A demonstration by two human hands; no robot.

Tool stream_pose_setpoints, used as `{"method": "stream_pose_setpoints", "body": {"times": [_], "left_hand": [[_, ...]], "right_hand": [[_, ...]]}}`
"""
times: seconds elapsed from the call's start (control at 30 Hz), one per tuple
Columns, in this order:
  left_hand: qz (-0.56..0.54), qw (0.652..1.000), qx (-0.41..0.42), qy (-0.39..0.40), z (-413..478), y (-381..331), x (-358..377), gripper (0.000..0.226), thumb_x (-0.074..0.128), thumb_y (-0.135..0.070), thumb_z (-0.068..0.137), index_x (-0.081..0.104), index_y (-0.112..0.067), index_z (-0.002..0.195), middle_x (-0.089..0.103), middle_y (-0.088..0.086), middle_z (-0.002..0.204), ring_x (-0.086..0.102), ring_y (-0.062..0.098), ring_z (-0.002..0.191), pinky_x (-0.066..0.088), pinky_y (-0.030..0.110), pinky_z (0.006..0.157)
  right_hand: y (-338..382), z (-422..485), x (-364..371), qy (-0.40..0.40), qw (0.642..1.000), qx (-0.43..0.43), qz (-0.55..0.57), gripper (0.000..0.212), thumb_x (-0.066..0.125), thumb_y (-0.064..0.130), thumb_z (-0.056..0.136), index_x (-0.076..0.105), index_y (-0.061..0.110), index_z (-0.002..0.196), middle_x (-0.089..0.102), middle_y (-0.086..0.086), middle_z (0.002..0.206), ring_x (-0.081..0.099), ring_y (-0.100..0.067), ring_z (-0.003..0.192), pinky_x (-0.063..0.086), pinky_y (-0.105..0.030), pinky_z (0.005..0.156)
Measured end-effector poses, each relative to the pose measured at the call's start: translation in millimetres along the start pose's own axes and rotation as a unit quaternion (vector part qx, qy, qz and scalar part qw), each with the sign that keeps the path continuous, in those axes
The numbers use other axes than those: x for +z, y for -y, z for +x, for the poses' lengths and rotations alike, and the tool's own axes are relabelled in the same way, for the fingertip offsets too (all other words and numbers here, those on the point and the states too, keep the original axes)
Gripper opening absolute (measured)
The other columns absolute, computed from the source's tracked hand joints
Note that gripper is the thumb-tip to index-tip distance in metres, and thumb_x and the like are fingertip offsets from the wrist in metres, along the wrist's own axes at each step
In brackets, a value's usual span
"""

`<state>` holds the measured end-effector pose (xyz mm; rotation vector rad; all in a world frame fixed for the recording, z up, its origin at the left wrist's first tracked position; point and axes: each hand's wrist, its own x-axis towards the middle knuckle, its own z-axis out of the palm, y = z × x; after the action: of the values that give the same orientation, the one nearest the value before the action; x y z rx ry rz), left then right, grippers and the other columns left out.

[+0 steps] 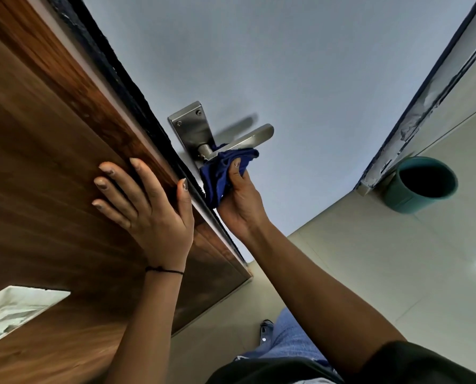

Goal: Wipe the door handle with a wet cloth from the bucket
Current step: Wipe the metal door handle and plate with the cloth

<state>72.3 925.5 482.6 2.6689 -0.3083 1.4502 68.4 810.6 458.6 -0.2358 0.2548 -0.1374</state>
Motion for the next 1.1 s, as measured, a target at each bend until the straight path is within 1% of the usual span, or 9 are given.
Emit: {"method": "stream_pose_setpoints", "body": {"times": [0.1, 0.17, 0.3, 0.4, 0.63, 0.83, 0.97, 1.03, 1.1], "left_hand": [[0.0, 1.0, -0.005, 0.005, 1.5, -2.1, -1.9, 0.068, 0.056, -0.034, 0.092, 0.024, 0.004, 0.139, 0.035, 0.044, 0.134, 0.018, 0.05, 0.127, -0.013, 0.036, 0.117], [0.001, 1.0, -0.009, 0.014, 2.2, -2.3, -3.9, 0.068, 0.056, -0.034, 0.092, 0.024, 0.004, 0.139, 0.037, 0.045, 0.132, 0.018, 0.05, 0.126, -0.013, 0.036, 0.117], [-0.002, 1.0, -0.006, 0.025, 2.5, -1.3, -5.6, 0.067, 0.054, -0.035, 0.093, 0.024, 0.004, 0.139, 0.037, 0.046, 0.132, 0.017, 0.05, 0.126, -0.014, 0.036, 0.116], [0.002, 1.0, -0.006, 0.026, 2.3, -0.9, -6.0, 0.067, 0.053, -0.036, 0.094, 0.023, 0.004, 0.139, 0.036, 0.045, 0.133, 0.016, 0.05, 0.126, -0.014, 0.036, 0.116], [0.01, 1.0, -0.013, 0.022, 2.2, -2.2, -3.7, 0.066, 0.053, -0.036, 0.093, 0.025, 0.004, 0.137, 0.038, 0.046, 0.131, 0.017, 0.05, 0.125, -0.014, 0.035, 0.116], [0.009, 0.999, -0.021, 0.031, 2.6, -3.3, -4.8, 0.065, 0.05, -0.037, 0.094, 0.023, 0.003, 0.138, 0.038, 0.045, 0.133, 0.016, 0.048, 0.126, -0.015, 0.035, 0.116], [0.019, 0.999, -0.02, 0.027, 2.6, -4.4, -4.0, 0.066, 0.05, -0.036, 0.094, 0.022, 0.003, 0.138, 0.038, 0.044, 0.134, 0.017, 0.048, 0.127, -0.014, 0.036, 0.116], [0.025, 0.999, -0.019, 0.022, 3.1, -4.9, -3.0, 0.065, 0.049, -0.036, 0.094, 0.023, 0.004, 0.138, 0.039, 0.044, 0.133, 0.017, 0.049, 0.127, -0.013, 0.037, 0.116], [0.028, 0.999, -0.02, 0.023, 3.4, -5.1, -2.8, 0.065, 0.049, -0.036, 0.094, 0.023, 0.004, 0.138, 0.039, 0.044, 0.134, 0.017, 0.048, 0.127, -0.013, 0.037, 0.116]], "right_hand": [[-4.0, -4.5, -3.5, -0.015, 0.999, -0.001, -0.042, 0.023, 0.053, 0.022, 0.093, 0.06, 0.015, 0.114, 0.061, -0.009, 0.123, 0.054, -0.027, 0.12, 0.047, -0.042, 0.103], [-9.7, -7.9, -7.5, -0.018, 0.996, -0.005, -0.083, 0.017, 0.05, 0.018, 0.097, 0.062, 0.016, 0.109, 0.066, -0.005, 0.113, 0.062, -0.022, 0.108, 0.052, -0.039, 0.098], [-28.9, -4.1, -6.3, -0.107, 0.961, -0.062, -0.246, 0.032, 0.061, 0.016, 0.091, 0.061, 0.01, 0.122, 0.067, -0.01, 0.121, 0.065, -0.024, 0.11, 0.055, -0.037, 0.094], [-33.8, 4.1, 1.3, -0.169, 0.928, -0.12, -0.311, 0.035, 0.067, 0.018, 0.087, 0.056, 0.015, 0.12, 0.064, 0.001, 0.113, 0.063, -0.013, 0.103, 0.056, -0.024, 0.09], [-26.5, 12.7, -13.0, -0.173, 0.882, -0.143, -0.414, 0.033, 0.065, 0.019, 0.088, 0.045, 0.016, 0.114, 0.054, 0.01, 0.098, 0.056, -0.003, 0.089, 0.05, -0.011, 0.076], [-5.6, 12.6, -39.0, -0.267, 0.856, -0.104, -0.429, 0.041, 0.063, 0.019, 0.09, 0.041, 0.012, 0.124, 0.054, -0.006, 0.118, 0.054, -0.017, 0.1, 0.05, -0.032, 0.096], [23.4, -0.8, -31.0, -0.272, 0.843, -0.208, -0.416, 0.044, 0.057, 0.018, 0.093, 0.036, 0.022, 0.131, 0.05, -0.004, 0.132, 0.054, -0.017, 0.11, 0.052, -0.035, 0.095], [29.6, -11.7, -25.2, -0.249, 0.813, -0.289, -0.44, 0.046, 0.057, 0.018, 0.092, 0.039, 0.028, 0.133, 0.047, 0.002, 0.136, 0.051, -0.015, 0.12, 0.048, -0.036, 0.103], [25.8, -19.1, -17.8, -0.202, 0.774, -0.348, -0.489, 0.044, 0.059, 0.015, 0.09, 0.047, 0.026, 0.131, 0.048, 0.006, 0.127, 0.048, -0.001, 0.118, 0.044, -0.025, 0.104]]}}
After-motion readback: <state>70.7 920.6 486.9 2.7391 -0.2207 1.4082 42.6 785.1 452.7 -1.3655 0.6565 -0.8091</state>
